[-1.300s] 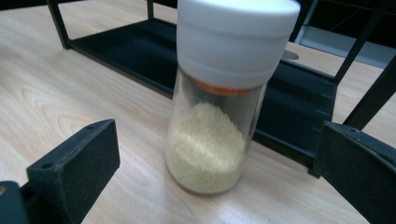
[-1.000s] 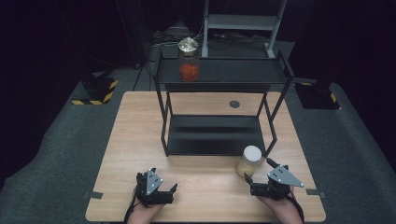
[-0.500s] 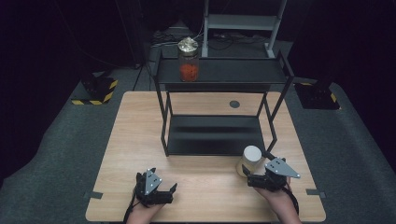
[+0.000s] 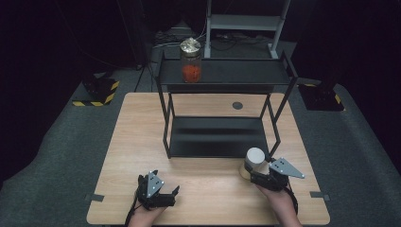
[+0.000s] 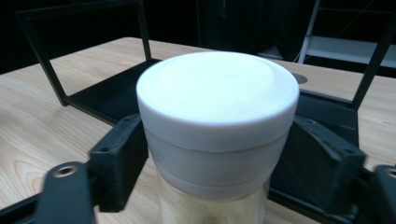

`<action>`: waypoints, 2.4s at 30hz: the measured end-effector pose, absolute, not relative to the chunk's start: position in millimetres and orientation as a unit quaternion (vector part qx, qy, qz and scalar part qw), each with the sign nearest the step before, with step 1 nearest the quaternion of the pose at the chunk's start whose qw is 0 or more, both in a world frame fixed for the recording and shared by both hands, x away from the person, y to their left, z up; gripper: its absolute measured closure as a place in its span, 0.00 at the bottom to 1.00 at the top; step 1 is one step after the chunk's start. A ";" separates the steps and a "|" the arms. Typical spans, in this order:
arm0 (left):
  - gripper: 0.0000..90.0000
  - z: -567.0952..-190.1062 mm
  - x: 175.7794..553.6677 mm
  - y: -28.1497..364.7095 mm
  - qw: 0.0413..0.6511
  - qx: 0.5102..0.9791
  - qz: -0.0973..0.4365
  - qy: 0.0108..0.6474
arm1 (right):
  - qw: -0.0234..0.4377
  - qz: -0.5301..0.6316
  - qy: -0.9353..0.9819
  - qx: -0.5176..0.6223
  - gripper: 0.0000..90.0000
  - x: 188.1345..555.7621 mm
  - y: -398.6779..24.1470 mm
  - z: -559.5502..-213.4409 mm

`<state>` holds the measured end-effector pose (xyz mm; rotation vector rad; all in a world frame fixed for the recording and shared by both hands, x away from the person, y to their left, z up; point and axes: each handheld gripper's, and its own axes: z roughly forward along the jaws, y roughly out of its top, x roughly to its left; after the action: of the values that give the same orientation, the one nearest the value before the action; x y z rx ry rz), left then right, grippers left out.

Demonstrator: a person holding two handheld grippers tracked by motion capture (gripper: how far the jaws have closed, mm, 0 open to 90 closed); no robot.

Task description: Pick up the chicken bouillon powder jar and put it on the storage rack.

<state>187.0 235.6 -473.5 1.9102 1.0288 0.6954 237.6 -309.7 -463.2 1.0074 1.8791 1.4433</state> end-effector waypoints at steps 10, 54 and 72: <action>0.01 -473.5 186.7 235.2 0.418 0.762 0.278 0.409 | 0.277 0.546 0.697 0.373 0.37 239.2 -310.5 -467.9; 0.01 -474.3 187.9 239.8 0.428 0.758 0.268 0.412 | 0.294 0.569 0.691 0.336 0.38 234.5 -294.6 -402.3; 0.01 -474.4 187.5 239.7 0.427 0.760 0.270 0.408 | 0.305 0.587 0.678 0.321 0.38 240.2 -288.7 -367.9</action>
<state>187.5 239.7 -474.4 1.8994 1.0203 0.6754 240.2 -288.7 -367.9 0.8493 1.7957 1.5532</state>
